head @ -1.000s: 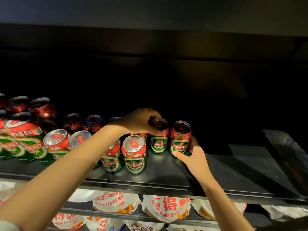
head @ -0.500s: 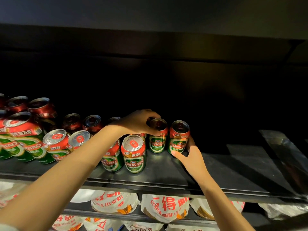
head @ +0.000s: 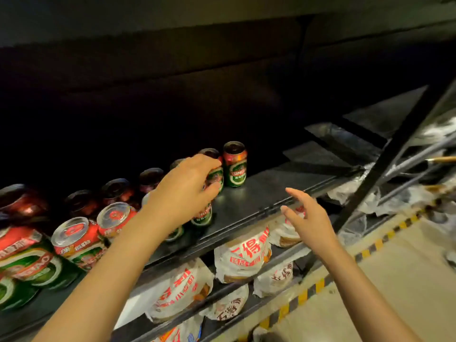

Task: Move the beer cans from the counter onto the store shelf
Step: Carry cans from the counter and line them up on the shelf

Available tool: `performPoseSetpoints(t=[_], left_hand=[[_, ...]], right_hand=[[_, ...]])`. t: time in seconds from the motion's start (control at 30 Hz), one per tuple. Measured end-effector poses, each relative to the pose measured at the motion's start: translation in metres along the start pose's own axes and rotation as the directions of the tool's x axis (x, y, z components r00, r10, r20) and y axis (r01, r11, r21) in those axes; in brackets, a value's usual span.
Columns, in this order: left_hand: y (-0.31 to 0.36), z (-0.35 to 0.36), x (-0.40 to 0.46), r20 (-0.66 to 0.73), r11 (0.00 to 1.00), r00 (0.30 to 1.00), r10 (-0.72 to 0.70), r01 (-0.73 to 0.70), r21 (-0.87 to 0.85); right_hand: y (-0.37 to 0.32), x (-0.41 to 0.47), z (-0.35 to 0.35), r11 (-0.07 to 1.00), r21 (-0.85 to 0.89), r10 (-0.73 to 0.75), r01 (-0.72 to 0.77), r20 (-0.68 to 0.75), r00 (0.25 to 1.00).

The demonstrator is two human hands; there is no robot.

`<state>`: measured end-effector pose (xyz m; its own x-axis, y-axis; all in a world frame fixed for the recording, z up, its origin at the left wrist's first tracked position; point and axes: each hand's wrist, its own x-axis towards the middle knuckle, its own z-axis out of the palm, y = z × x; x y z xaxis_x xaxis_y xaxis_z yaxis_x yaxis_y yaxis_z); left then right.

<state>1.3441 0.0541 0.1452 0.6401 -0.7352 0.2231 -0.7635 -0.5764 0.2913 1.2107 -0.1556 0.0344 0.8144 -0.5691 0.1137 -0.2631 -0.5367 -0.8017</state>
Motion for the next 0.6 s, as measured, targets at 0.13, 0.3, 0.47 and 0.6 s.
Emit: performPoseSetpoints(t=[0.13, 0.3, 0.47, 0.6], left_hand=[[0.042, 0.033, -0.038, 0.056, 0.954, 0.957, 0.284, -0.276, -0.114], [0.133, 0.100, -0.099, 0.254, 0.823, 0.805, 0.537, -0.433, -0.368], [0.233, 0.148, -0.191, 0.359, 0.629, 0.531, 0.768, -0.516, -0.582], [0.302, 0.163, -0.278, 0.387, 0.504, 0.324, 0.863, -0.546, -0.669]], right_hand=[[0.006, -0.112, -0.023, 0.980, -0.181, 0.061, -0.081, -0.111, 0.992], [0.031, -0.275, -0.059, 0.901, -0.214, 0.300, -0.377, -0.322, 0.898], [0.037, -0.442, -0.082, 0.737, -0.068, 0.538, -0.673, -0.544, 0.644], [0.026, -0.571, -0.083, 0.601, 0.080, 0.640, -0.795, -0.644, 0.419]])
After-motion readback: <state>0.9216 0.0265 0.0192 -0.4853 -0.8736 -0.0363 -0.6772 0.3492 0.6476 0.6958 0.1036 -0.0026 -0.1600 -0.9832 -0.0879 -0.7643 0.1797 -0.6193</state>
